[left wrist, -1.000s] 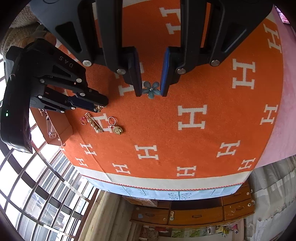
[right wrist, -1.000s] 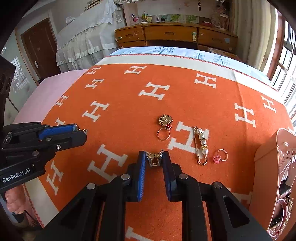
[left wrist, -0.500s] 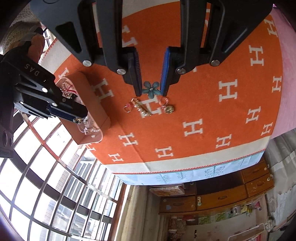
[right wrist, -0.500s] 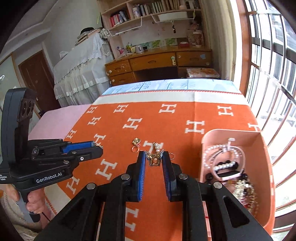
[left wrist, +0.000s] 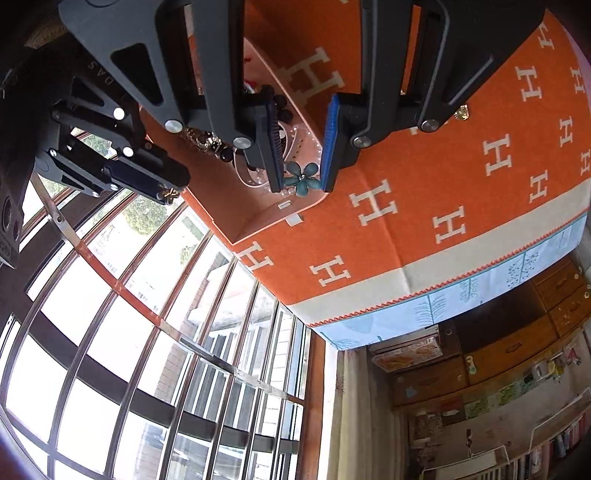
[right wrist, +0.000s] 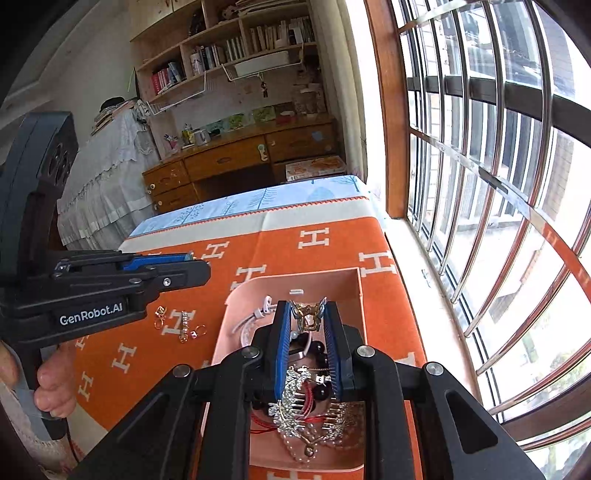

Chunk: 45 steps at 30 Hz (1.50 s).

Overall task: Organize jewelry
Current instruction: 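Carry both brooches into the pink tray and open both tools, then lift both open tools out of the pink tray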

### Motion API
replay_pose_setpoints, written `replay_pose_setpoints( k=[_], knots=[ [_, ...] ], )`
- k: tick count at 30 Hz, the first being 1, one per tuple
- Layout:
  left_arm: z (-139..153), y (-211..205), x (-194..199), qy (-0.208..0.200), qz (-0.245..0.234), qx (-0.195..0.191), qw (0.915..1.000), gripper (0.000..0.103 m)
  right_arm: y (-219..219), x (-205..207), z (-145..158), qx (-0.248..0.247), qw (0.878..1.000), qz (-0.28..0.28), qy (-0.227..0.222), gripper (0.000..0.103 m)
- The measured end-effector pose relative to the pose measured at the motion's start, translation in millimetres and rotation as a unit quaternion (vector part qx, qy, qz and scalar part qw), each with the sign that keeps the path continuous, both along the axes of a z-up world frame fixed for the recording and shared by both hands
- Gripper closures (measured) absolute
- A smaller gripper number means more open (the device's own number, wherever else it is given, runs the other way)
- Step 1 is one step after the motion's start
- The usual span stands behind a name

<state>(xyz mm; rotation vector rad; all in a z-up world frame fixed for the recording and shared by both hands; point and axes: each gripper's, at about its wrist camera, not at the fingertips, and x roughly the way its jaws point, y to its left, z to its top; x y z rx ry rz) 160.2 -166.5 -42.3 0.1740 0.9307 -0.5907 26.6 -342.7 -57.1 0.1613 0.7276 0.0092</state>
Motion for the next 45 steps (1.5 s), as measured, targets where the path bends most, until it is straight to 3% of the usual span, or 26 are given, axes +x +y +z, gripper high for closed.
replay_pose_setpoints(
  k=[5,12,13,16,17,29,36,45],
  knots=[
    [-26.0,-20.2,16.2,0.020,-0.003,0.019,0.9996,0.086,-17.5,8.1,-16.6,0.004,1.000,0.007,0.014,0.085],
    [-41.0,-23.7,22.5,0.039,-0.005,0.026,0.9989,0.084,-3.6,35.2,-36.0,0.006,0.999,0.031,0.041,0.080],
    [-40.3,-22.2,20.8,0.038,-0.005,0.029,0.9989,0.079,-2.2,37.0,-37.2,0.005,0.999,0.031,0.042,0.079],
    [-37.5,-18.5,17.2,0.027,0.001,0.032,0.9991,0.047,0.1,38.1,-37.7,-0.003,0.999,0.027,0.035,0.069],
    [-35.8,-16.6,15.8,0.024,0.003,0.028,0.9993,0.041,0.0,36.8,-37.8,-0.004,0.999,0.026,0.032,0.067],
    [-20.5,19.0,-22.6,0.001,0.037,0.015,0.9992,0.041,6.6,15.2,-31.5,0.000,0.999,0.025,0.023,0.067],
    [-15.0,74.2,-47.5,-0.014,0.095,0.014,0.9953,0.041,22.4,1.6,-25.6,0.005,0.999,0.038,0.019,0.067],
    [-6.4,156.6,-64.3,-0.036,0.175,0.023,0.9836,0.041,66.5,-6.7,-8.3,0.009,0.997,0.077,0.012,0.067]
  ],
)
